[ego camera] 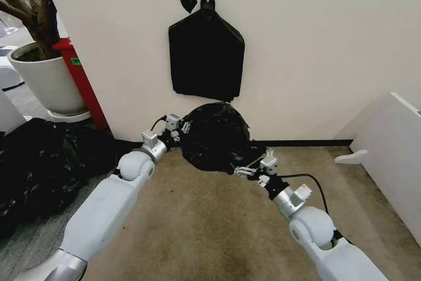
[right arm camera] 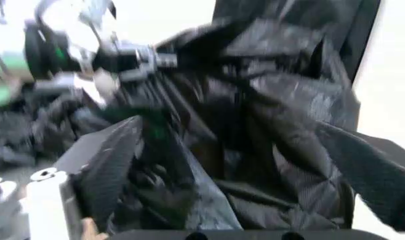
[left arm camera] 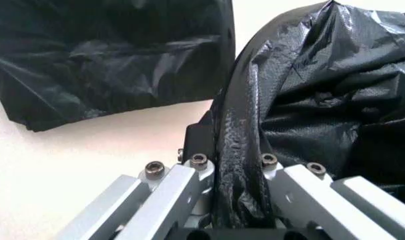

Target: Place the garbage bag over the trash bin.

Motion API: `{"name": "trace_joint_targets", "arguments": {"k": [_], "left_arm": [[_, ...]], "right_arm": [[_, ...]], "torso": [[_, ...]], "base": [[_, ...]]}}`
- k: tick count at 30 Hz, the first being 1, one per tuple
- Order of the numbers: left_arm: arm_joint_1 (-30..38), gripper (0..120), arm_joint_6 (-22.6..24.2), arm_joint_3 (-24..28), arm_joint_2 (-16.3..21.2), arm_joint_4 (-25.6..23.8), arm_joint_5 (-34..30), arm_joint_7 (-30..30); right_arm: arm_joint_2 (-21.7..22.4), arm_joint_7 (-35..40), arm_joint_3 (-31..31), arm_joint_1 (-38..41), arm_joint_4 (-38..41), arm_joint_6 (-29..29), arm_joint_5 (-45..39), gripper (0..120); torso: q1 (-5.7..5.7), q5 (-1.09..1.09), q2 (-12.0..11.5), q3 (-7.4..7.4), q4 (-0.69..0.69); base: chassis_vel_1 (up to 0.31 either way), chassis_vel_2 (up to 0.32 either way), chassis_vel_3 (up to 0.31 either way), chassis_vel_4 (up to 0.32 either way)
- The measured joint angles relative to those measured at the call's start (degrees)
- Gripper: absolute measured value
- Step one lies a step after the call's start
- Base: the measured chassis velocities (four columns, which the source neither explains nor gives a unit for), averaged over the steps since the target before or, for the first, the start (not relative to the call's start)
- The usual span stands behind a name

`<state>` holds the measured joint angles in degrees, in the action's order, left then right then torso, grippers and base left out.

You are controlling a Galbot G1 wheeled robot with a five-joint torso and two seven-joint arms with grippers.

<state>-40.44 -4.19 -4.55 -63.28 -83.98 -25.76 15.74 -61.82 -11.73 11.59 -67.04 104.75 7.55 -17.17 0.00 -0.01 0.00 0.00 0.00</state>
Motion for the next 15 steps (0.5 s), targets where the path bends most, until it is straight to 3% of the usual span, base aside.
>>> {"name": "trace_joint_targets", "arguments": {"k": [7, 15], "left_arm": [[-0.43, 4, -0.39, 0.13, 0.09, -0.37, 0.82, -0.02], [-0.28, 4, -0.38, 0.13, -0.13, -0.37, 0.81, -0.23]], "right_arm": [[0.15, 0.66, -1.14, 1.86, -0.81, -7.37, 0.45, 65], [0.28, 0.47, -2.63, 2.89, -2.12, -8.66, 1.76, 36]], "torso": [[0.00, 0.01, 0.00, 0.00, 0.00], [0.00, 0.00, 0.00, 0.00, 0.00]], "base": [[0.000, 0.000, 0.000, 0.000], [0.000, 0.000, 0.000, 0.000]]}}
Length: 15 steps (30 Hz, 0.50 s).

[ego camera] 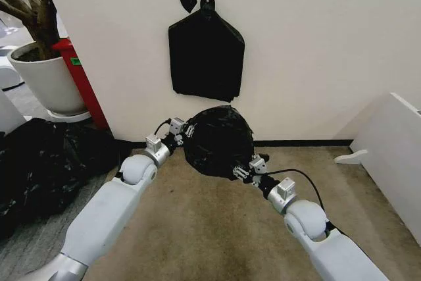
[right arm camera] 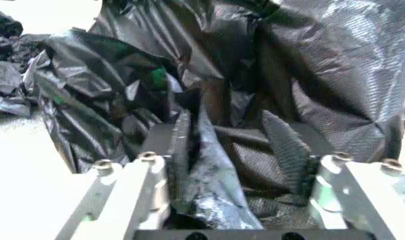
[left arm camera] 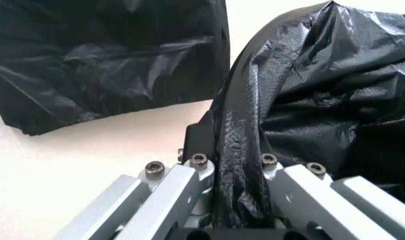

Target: Place the garbage bag over the trash bin.

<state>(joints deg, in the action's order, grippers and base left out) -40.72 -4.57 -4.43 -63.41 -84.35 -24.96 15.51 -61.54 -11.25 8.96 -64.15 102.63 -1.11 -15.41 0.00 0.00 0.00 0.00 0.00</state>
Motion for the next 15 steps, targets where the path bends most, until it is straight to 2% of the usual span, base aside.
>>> {"name": "trace_joint_targets", "arguments": {"k": [3, 5, 10, 11, 15], "left_arm": [[0.15, 4, 0.06, 0.00, -0.18, 0.01, -0.11, -0.32], [0.19, 4, 0.09, 0.00, -0.24, 0.02, -0.18, -0.50], [0.60, 4, 0.86, -0.14, -0.51, 0.05, -1.82, -1.65], [0.60, 4, 0.86, -0.14, -0.51, 0.05, -1.82, -1.65], [1.04, 4, 3.52, -0.85, -0.56, -0.54, -5.75, -3.16]], "right_arm": [[0.07, -0.94, -0.05, 0.10, -0.41, 0.39, 0.84, 24], [0.07, -1.23, -0.01, 0.06, -0.47, 0.69, 1.08, 21], [0.01, -6.27, 1.24, -1.21, -1.87, 6.80, 3.73, 0], [0.01, -6.27, 1.24, -1.21, -1.87, 6.80, 3.73, 0], [-0.09, -16.33, 2.92, -2.33, -5.44, 16.41, 3.41, 0]], "torso": [[0.00, 0.00, 0.00, 0.00, 0.00], [0.00, 0.00, 0.00, 0.00, 0.00], [0.00, 0.00, 0.00, 0.00, 0.00], [0.00, 0.00, 0.00, 0.00, 0.00], [0.00, 0.00, 0.00, 0.00, 0.00]], "base": [[0.000, 0.000, 0.000, 0.000], [0.000, 0.000, 0.000, 0.000], [0.000, 0.000, 0.000, 0.000], [0.000, 0.000, 0.000, 0.000], [0.000, 0.000, 0.000, 0.000]]}}
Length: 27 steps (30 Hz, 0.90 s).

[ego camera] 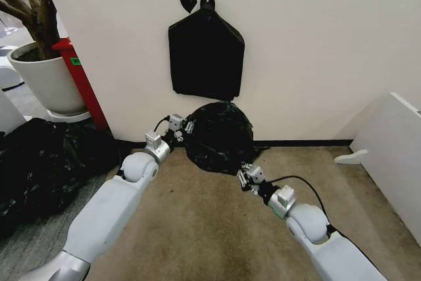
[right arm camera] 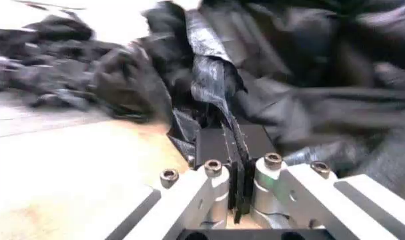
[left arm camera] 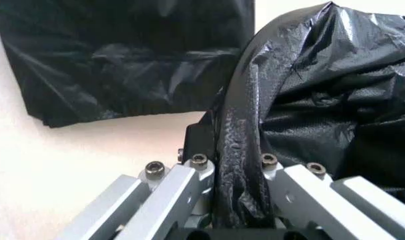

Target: Place the garbage bag over the trash bin.

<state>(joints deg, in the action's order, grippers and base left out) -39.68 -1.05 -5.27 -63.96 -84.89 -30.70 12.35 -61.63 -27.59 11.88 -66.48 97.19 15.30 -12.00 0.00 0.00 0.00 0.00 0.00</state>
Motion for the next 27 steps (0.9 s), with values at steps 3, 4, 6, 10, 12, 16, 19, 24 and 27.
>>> {"name": "trace_joint_targets", "arguments": {"k": [3, 4, 6, 10, 12, 16, 19, 24, 27], "left_arm": [[0.01, 4, 1.62, -0.23, 0.13, -0.60, -2.28, -0.39], [-0.01, 4, 2.54, -0.34, 0.23, -0.97, -3.34, -0.48], [-0.21, 4, 4.47, -0.68, 0.38, -1.75, -5.13, -0.59], [-0.79, 4, 8.54, -1.42, 0.81, -3.32, -7.89, -0.50], [-0.82, 4, 8.82, -1.48, 0.86, -3.43, -8.04, -0.46], [-1.41, 4, 11.88, -2.00, 1.64, -4.30, -9.62, 1.57], [-1.58, 4, 12.28, -2.13, 1.84, -4.30, -10.04, 2.65], [-1.96, 4, 11.18, -2.23, 1.75, -3.58, -10.15, 5.59], [-1.97, 4, 10.12, -2.23, 1.60, -3.14, -10.08, 5.98]], "right_arm": [[-0.33, -3.63, 0.42, -0.12, -1.96, 3.58, 0.38, 0], [-0.57, -4.59, 0.55, -0.12, -2.77, 4.87, 1.13, 0], [-1.11, -4.97, 0.75, 0.02, -4.06, 6.32, 3.44, 0], [-2.46, -2.15, 1.87, 1.37, -7.21, 8.62, 12.00, 0], [-2.54, -1.86, 2.00, 1.51, -7.49, 8.83, 12.75, 0], [-3.65, 5.76, 3.49, 3.68, -11.76, 11.73, 24.01, 0], [-3.91, 9.52, 3.70, 4.09, -12.86, 11.65, 27.07, 0], [-3.59, 18.51, 2.36, 4.17, -13.92, 6.31, 25.48, 0], [-2.92, 21.64, 0.13, 3.77, -13.87, 3.17, 15.89, 0]], "torso": [[0.00, -0.01, 0.00, 0.00, 0.00], [0.00, 0.00, 0.00, 0.00, 0.00], [0.00, 0.00, 0.00, 0.00, 0.00], [0.00, 0.01, 0.00, 0.00, 0.00], [0.00, 0.00, 0.00, 0.00, 0.00], [0.00, 0.00, 0.00, 0.00, 0.00], [0.00, -0.01, 0.00, 0.00, 0.00], [0.00, 0.00, 0.00, 0.00, 0.01], [0.00, 0.01, 0.00, 0.00, -0.01]], "base": [[0.000, 0.000, 0.000, 0.000], [0.000, 0.000, 0.000, 0.000], [0.000, 0.000, 0.000, 0.000], [0.000, 0.000, 0.000, 0.000], [0.000, 0.000, 0.000, 0.000], [0.000, 0.000, 0.000, 0.000], [0.000, 0.000, 0.000, 0.000], [0.000, 0.000, 0.000, 0.000], [0.000, 0.000, 0.000, 0.000]]}}
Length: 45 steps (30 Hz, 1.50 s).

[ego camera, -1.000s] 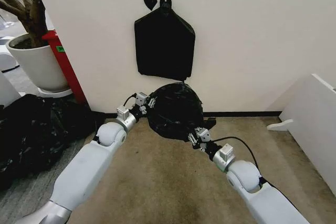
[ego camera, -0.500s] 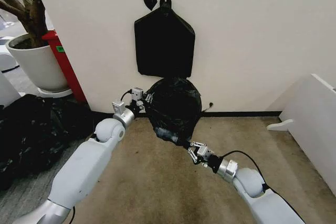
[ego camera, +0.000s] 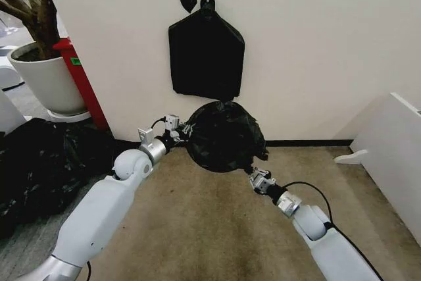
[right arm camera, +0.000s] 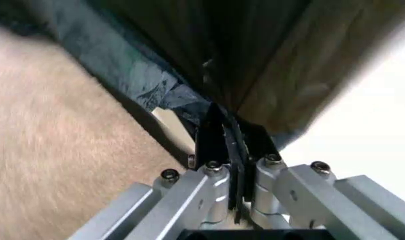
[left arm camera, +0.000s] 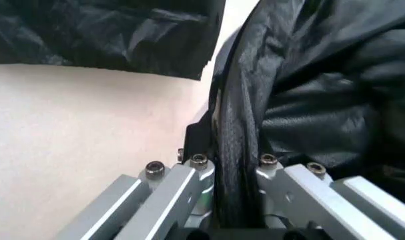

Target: Place the garbage bag over the trash bin.

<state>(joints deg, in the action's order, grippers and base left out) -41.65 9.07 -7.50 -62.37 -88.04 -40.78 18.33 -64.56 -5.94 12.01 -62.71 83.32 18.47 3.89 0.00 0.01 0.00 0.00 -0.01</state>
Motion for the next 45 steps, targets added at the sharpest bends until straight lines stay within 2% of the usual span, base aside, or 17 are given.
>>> {"name": "trace_joint_targets", "arguments": {"k": [3, 5, 9, 14, 15, 16, 19, 21, 23, 24, 26, 29, 30, 31, 34, 41, 45], "left_arm": [[0.09, 4, -1.42, -0.01, -0.09, 0.56, 0.05, -0.01], [0.26, 4, -2.39, 0.07, -0.15, 0.84, 0.05, -0.20], [0.44, 4, -3.84, 0.43, -0.35, 1.28, 0.06, -1.48], [0.66, 4, -6.04, 1.11, -0.64, 1.89, 0.42, -3.98], [0.65, 4, -6.46, 1.25, -0.65, 1.96, 0.96, -4.32], [0.65, 4, -6.46, 1.25, -0.65, 1.96, 0.96, -4.32], [0.21, 4, -8.01, 1.86, -0.66, 2.16, 3.37, -5.34], [-0.20, 4, -9.00, 2.33, -0.78, 2.16, 4.62, -6.00], [-0.83, 4, -10.33, 2.89, -1.21, 2.15, 5.87, -6.66], [-0.83, 4, -10.33, 2.89, -1.21, 2.15, 5.87, -6.66], [-1.49, 4, -11.59, 3.49, -1.80, 1.98, 6.95, -7.26], [-2.46, 4, -13.81, 4.39, -3.16, 1.42, 8.55, -8.30], [-2.68, 4, -14.21, 4.59, -3.46, 1.29, 8.99, -8.52], [-2.68, 4, -14.21, 4.59, -3.46, 1.29, 8.99, -8.52], [-3.72, 4, -15.78, 5.55, -4.50, 0.87, 11.21, -9.32], [-5.11, 4, -17.38, 8.00, -5.18, 0.41, 14.00, -10.41], [-6.08, 4, -18.24, 8.24, -5.16, -0.31, 16.06, -10.55]], "right_arm": [[1.05, -2.45, -2.27, -0.59, -0.21, -0.74, -17.24, 0], [1.69, -7.90, -2.45, -1.12, -1.15, 1.27, -23.59, 10], [2.54, -17.94, -1.26, -1.79, -3.06, 6.31, -24.82, 22], [3.51, -36.12, 2.67, -3.38, -2.57, 12.17, -25.62, 42], [3.65, -40.69, 3.85, -3.60, -1.93, 12.61, -26.71, 46], [3.65, -40.69, 3.85, -3.60, -1.93, 12.61, -26.71, 46], [4.06, -54.20, 7.87, -4.52, 1.70, 11.20, -32.95, 59], [4.39, -55.49, 8.47, -5.19, 5.23, 9.99, -36.58, 68], [4.61, -48.34, 6.88, -5.82, 9.78, 8.61, -38.91, 77], [4.61, -48.34, 6.88, -5.82, 9.78, 8.61, -38.91, 77], [4.45, -37.45, 4.73, -6.26, 14.22, 5.92, -38.37, 79], [3.57, -17.45, -0.50, -5.97, 20.81, -0.19, -33.40, 69], [3.37, -12.62, -2.27, -5.54, 22.32, -1.79, -32.67, 66], [3.37, -12.62, -2.27, -5.54, 22.32, -1.79, -32.67, 66], [2.39, 4.33, -8.73, -2.89, 26.80, -9.22, -31.72, 53], [-0.69, 23.01, -16.95, 4.37, 26.45, -20.50, -31.41, 28], [-3.37, 36.21, -20.73, 9.95, 22.78, -31.87, -31.21, 12]], "torso": [[0.00, -0.01, 0.00, 0.00, 0.02], [0.00, -0.01, 0.00, 0.00, 0.02], [0.00, -0.02, 0.00, -0.01, 0.02], [0.00, -0.01, 0.00, 0.00, 0.00], [0.00, -0.01, 0.00, 0.00, 0.01], [0.00, -0.01, 0.00, 0.00, 0.01], [0.00, -0.01, 0.00, 0.00, 0.01], [0.00, 0.01, 0.00, 0.00, 0.00], [0.00, 0.00, 0.00, 0.00, 0.00], [0.00, 0.00, 0.00, 0.00, 0.00], [0.00, 0.00, 0.00, 0.00, 0.02], [0.00, -0.01, 0.00, 0.00, 0.00], [0.00, -0.01, 0.00, 0.00, 0.00], [0.00, -0.01, 0.00, 0.00, 0.00], [0.00, -0.01, 0.00, 0.00, 0.02], [0.00, 0.00, 0.00, 0.00, 0.02], [0.00, 0.00, 0.00, 0.00, 0.01]], "base": [[0.000, 0.000, 0.000, 0.000], [0.000, 0.000, 0.000, 0.000], [0.000, 0.000, 0.000, 0.000], [0.000, 0.000, 0.000, 0.000], [0.000, 0.000, 0.000, 0.000], [0.000, 0.000, 0.000, 0.000], [0.000, 0.000, 0.000, 0.000], [0.000, 0.000, 0.000, 0.000], [0.000, 0.000, 0.000, 0.000], [0.000, 0.000, 0.000, 0.000], [0.000, 0.000, 0.000, 0.000], [0.000, 0.000, 0.000, 0.000], [0.000, 0.000, 0.000, 0.000], [0.000, 0.000, 0.000, 0.000], [0.000, 0.000, 0.000, 0.000], [0.000, 0.000, 0.000, 0.000], [0.000, 0.000, 0.000, 0.000]]}}
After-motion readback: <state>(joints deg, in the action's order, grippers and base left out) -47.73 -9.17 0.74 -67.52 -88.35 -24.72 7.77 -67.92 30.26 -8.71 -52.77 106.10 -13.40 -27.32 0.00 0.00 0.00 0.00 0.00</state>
